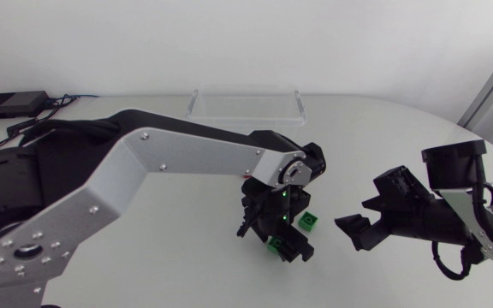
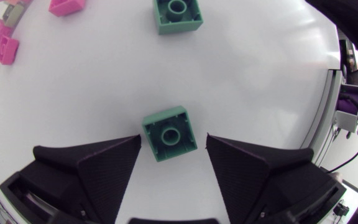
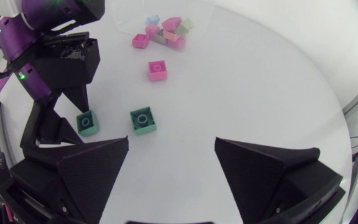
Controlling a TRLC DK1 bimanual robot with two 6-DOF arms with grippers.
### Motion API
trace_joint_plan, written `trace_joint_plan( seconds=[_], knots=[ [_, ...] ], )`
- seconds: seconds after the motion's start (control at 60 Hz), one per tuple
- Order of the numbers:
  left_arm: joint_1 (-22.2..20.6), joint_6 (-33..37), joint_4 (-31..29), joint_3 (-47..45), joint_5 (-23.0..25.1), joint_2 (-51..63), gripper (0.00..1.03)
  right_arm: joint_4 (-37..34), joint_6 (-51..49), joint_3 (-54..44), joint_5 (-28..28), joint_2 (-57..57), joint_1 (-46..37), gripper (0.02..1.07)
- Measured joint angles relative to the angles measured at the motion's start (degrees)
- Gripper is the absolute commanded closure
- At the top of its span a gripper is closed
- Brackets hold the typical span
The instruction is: Pick up the duplo bricks and place them in the container
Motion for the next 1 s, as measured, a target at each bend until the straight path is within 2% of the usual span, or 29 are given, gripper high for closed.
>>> trace_joint_plan(
  seconds=[0.067, 0.217, 0.4, 0.583, 0.8, 0.95, 1.0],
  knots=[
    [0.15, -0.39, 0.33, 0.0, 0.09, 0.24, 0.68, 0.02, -0.15, 0.0, 0.0, 0.0, 0.61, 0.07],
    [1.07, -0.39, 3.85, -0.98, 1.57, 0.02, 0.82, 0.31, -0.63, 0.0, 0.0, 0.44, 1.03, 0.07],
    [2.71, -0.35, 5.35, -5.03, 1.73, -4.52, 0.82, 1.07, -1.66, 0.07, -0.02, 6.12, 2.86, 0.07],
    [5.92, 0.37, 4.74, -6.1, 1.73, -14.91, 0.81, 1.18, -1.86, 2.78, 0.37, 13.68, 7.61, 0.07],
    [13.31, 2.49, 4.94, -4.63, 1.73, -24.98, 0.81, 3.04, -1.9, 8.79, 3.34, 22.69, 10.86, 0.07],
    [18.27, 3.85, 9.75, -4.24, 1.73, -27.23, 0.81, 3.5, -3.13, 11.69, 4.11, 27.65, 11.1, 0.07],
    [20.11, 4.2, 11.21, -3.34, 1.73, -27.17, 0.8, 3.48, -3.19, 12.48, 4.11, 29.03, 11.1, 0.12]
  ],
)
